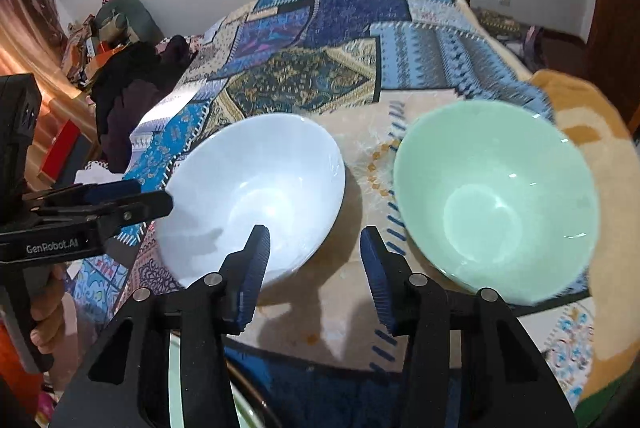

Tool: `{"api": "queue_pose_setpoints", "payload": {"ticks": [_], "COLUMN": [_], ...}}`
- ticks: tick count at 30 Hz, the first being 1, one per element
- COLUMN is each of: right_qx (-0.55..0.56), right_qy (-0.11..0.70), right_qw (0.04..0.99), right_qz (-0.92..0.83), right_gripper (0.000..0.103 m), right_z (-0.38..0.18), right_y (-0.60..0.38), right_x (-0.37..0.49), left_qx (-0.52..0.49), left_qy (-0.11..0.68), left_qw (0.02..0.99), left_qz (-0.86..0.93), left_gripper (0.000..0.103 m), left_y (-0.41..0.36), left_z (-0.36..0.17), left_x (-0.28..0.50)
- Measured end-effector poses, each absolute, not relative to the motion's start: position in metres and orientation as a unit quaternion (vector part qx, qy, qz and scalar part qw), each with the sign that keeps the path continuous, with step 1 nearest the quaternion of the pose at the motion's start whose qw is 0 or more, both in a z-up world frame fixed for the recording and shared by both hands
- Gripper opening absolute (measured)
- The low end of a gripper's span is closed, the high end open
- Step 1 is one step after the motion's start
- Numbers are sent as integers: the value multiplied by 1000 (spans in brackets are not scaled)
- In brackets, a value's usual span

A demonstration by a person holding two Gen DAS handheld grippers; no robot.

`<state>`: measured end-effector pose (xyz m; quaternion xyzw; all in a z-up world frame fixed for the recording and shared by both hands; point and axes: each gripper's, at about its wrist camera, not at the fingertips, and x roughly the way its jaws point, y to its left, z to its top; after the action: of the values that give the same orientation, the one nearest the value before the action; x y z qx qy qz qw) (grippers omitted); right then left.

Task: Organize plates and bowls
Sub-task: 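Move the left tool to the white spotted bowl and grasp its rim, then lift the white bowl and carry it toward the pink bowl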

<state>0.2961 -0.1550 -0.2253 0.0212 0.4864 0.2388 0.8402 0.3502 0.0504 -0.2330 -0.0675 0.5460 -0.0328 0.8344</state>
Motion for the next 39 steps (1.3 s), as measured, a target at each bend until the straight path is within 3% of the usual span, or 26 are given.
{"api": "queue_pose_setpoints", "payload": {"ticks": [4,7,12,18,39], "right_qx": [20,19,11,18,16], "right_qy": [491,494,499,510,474], "right_qw": [837,834,829,822,840], "right_qz": [241,246,252,254,262], "right_gripper": [42,34,33,28,24], "right_z": [-231,-233,-237,-245,-192], "right_y": [-154,-154,-145,-141,-145], "right_x": [301,304,308,311,260], "left_qx": [-55,-49,-33,-20,-24], "left_qy": [557,566,580,580,535], "left_qw": [829,823,813,813,843], "left_qz": [-21,-20,-27,-48,-51], "left_gripper": [69,62,37,17,17], "left_y": [51,50,41,28,17], "left_z": [-246,-255,-269,-272,-207], "left_x": [366,373,377,377,314]}}
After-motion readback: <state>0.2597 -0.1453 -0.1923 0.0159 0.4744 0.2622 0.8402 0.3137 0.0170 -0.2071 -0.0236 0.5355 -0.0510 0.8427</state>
